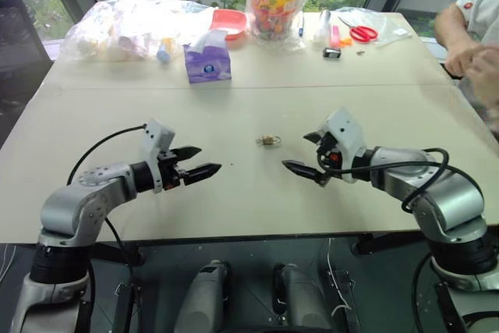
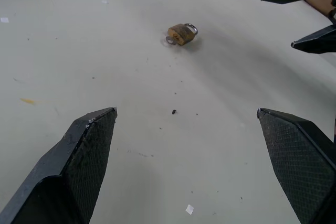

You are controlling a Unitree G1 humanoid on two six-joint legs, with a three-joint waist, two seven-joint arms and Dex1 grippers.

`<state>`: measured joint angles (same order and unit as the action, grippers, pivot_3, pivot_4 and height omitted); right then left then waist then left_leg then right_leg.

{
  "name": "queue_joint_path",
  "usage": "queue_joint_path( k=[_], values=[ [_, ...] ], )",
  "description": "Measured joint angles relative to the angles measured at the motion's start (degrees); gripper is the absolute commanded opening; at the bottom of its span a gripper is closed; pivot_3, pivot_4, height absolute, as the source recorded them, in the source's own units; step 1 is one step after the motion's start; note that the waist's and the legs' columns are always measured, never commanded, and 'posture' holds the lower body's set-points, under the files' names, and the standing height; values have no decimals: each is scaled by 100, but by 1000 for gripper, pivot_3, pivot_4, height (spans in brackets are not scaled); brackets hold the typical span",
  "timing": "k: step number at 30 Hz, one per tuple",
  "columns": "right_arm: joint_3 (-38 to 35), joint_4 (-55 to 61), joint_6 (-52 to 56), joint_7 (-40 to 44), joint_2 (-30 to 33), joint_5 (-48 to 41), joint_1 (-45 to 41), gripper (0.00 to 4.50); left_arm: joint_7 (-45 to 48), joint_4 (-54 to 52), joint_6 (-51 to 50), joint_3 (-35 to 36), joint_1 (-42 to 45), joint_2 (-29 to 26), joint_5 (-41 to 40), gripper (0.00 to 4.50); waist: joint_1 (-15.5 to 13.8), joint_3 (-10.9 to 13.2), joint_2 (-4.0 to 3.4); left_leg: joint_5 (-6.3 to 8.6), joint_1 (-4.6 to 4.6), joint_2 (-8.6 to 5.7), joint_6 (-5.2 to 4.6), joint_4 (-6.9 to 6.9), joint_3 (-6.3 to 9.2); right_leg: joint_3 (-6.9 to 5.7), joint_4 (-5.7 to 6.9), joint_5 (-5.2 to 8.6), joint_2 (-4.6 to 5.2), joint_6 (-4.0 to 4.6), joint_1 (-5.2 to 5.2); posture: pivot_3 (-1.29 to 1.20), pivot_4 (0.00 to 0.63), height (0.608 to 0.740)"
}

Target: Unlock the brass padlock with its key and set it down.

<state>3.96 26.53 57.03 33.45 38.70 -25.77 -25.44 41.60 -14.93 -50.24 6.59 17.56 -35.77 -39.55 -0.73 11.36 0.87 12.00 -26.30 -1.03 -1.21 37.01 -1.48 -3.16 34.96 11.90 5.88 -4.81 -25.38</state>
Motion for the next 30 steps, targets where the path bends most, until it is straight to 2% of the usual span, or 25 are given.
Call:
queue_joint_path(
  k=[15, 19, 21, 24, 30],
  values=[
    [207, -101, -251, -23, -136, 223, 13, 4500, -155, -109, -42, 114, 2, 19, -96, 4476, 0, 0, 0, -2, 1, -1, -4, 10, -1, -4, 11, -1, -7, -2, 3, 0, 150, 740],
    [464, -370, -412, 235, -159, 291, -295, 4500, 191, -12, 108, 5, 135, -281, 40, 4476, 5, 0, 1, -3, 2, 0, -4, 17, -1, -6, 16, -2, -24, 1, 3, 0, 150, 740],
    [802, -792, -613, 655, -130, 377, -809, 4500, 824, 120, 238, -192, 303, -867, 137, 4476, 46, 0, 0, -3, 5, 3, -4, 19, -6, -5, 19, -5, -32, 7, 1, 0, 150, 740],
    [1376, -1886, -1209, 1183, -155, 839, -1662, 4500, 1576, 335, 458, -277, 640, -1447, 238, 4476, 75, 0, -1, -3, 12, 5, -3, 19, -7, -6, 18, -7, -33, 10, 5, 0, 150, 740],
    [2133, -4534, -2508, 1841, -891, 1744, -2543, 4500, 1972, 651, 673, -348, 907, -1563, 400, 4476, 64, 0, 0, -4, 2, -1, -8, 13, -9, -6, 17, -18, -33, -18, 2, 0, 150, 740]
  ],
)
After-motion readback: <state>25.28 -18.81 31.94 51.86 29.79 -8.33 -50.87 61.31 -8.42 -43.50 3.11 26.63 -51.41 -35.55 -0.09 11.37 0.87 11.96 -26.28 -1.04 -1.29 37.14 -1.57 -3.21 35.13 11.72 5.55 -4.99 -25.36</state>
